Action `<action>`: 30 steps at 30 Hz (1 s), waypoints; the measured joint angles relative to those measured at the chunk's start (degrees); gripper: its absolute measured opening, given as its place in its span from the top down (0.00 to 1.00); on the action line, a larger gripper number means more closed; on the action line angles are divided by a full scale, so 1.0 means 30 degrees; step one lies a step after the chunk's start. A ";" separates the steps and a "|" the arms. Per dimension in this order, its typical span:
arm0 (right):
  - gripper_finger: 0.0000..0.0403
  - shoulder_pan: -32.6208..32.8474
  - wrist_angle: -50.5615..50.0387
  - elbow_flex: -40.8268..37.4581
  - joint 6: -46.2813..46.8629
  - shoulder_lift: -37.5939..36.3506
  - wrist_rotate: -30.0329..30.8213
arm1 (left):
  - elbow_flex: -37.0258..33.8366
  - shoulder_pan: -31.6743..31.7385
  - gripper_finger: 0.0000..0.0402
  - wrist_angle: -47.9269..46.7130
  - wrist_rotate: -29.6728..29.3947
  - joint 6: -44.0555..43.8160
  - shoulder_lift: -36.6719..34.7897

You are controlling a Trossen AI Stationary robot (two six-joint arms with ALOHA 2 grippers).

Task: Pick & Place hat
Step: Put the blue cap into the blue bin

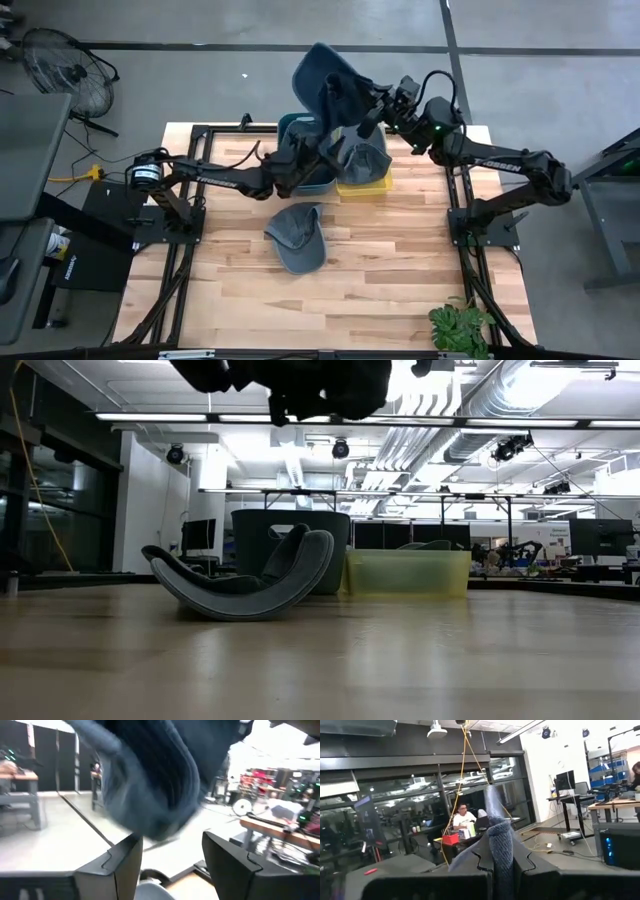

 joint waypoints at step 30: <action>0.99 -0.0640 -0.0810 0.0000 -0.0007 -0.0559 -0.0588 | -0.0015 0.1051 0.50 -0.0577 0.2046 -0.3908 -0.0007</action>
